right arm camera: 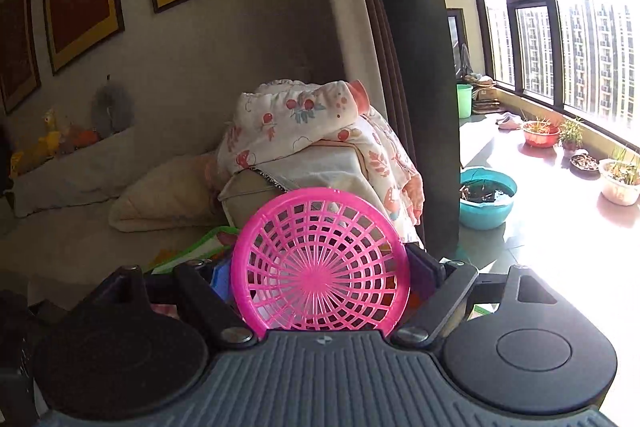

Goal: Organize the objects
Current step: 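Place the plush toy and pink basket into the pink box with both tools, then grasp the white battery charger with the left tool while the right tool grasps the pink pig toy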

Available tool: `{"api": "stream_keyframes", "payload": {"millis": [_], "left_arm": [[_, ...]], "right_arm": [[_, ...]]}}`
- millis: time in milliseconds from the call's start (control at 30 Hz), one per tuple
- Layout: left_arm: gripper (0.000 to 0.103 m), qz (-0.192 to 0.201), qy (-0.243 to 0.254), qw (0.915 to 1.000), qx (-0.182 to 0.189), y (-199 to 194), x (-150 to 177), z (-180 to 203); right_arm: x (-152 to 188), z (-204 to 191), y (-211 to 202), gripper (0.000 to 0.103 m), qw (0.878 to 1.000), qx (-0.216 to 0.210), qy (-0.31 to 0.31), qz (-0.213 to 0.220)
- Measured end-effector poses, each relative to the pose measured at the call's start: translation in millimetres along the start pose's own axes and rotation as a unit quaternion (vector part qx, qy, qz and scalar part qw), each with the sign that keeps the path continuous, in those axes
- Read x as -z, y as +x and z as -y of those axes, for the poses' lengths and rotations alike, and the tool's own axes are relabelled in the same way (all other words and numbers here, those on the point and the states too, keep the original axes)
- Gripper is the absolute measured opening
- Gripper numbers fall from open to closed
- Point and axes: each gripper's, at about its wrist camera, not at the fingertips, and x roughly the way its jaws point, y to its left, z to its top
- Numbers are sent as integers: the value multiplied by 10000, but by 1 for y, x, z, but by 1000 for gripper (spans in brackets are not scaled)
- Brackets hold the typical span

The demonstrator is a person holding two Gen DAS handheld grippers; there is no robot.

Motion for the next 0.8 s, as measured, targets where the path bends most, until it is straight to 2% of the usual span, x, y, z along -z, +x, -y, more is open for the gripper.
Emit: {"api": "stream_keyframes", "payload": {"millis": [67,167,267,333,533,700,800], "left_arm": [[64,84,-68,9999,-25,-7,4,-8],[64,137,-311,9994,9,-14,7,-21],[64,189,-475,9987,-33,-17,7,-36],[64,186,-549,9983,-97,-18,9,-45],[64,100,-707,9972,-237,-15,19,-63],[64,22,-691,9973,-247,-7,26,-62],[64,71,-574,9979,-279,-7,26,-58]], "right_arm": [[-16,-6,24,82,9994,-83,310,-95],[-23,-12,60,82,9961,-207,808,-289],[-12,-13,103,90,9905,-166,1214,-632],[-1,-12,120,91,9888,3,1246,-815],[24,-12,117,91,9933,609,554,-810],[50,-16,88,91,9930,934,-260,-674],[77,-21,66,96,9896,1037,-790,-616]]}}
